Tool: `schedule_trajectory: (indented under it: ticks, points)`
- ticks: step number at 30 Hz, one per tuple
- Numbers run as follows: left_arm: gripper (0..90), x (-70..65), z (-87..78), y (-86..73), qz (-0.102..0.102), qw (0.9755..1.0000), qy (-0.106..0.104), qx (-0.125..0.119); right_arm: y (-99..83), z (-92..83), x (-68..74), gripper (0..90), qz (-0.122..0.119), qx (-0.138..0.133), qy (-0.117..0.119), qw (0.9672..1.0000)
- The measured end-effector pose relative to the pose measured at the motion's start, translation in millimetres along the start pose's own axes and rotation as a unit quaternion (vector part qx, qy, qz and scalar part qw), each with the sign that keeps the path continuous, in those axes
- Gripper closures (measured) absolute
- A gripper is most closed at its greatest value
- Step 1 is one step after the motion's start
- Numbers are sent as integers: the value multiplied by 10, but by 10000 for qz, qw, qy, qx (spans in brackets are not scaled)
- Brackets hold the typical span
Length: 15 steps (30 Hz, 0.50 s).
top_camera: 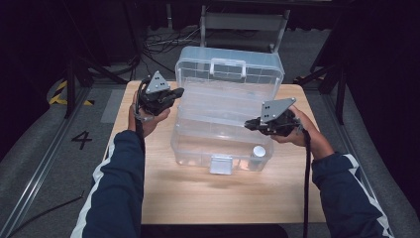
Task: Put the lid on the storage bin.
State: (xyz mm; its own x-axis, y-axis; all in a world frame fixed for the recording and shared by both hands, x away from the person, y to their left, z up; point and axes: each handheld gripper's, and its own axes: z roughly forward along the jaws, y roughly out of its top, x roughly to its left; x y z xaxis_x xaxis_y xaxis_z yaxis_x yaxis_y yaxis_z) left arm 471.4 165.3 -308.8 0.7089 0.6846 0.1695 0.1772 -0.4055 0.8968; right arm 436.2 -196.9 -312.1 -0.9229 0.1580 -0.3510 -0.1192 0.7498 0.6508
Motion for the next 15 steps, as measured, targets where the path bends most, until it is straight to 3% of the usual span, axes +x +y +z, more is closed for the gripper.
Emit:
schedule_trajectory:
  ticks: [15]
  points:
    - [900,122,101,54,-118,9999,76,-3,-25,-9,32,866,11,-34,-36,10000]
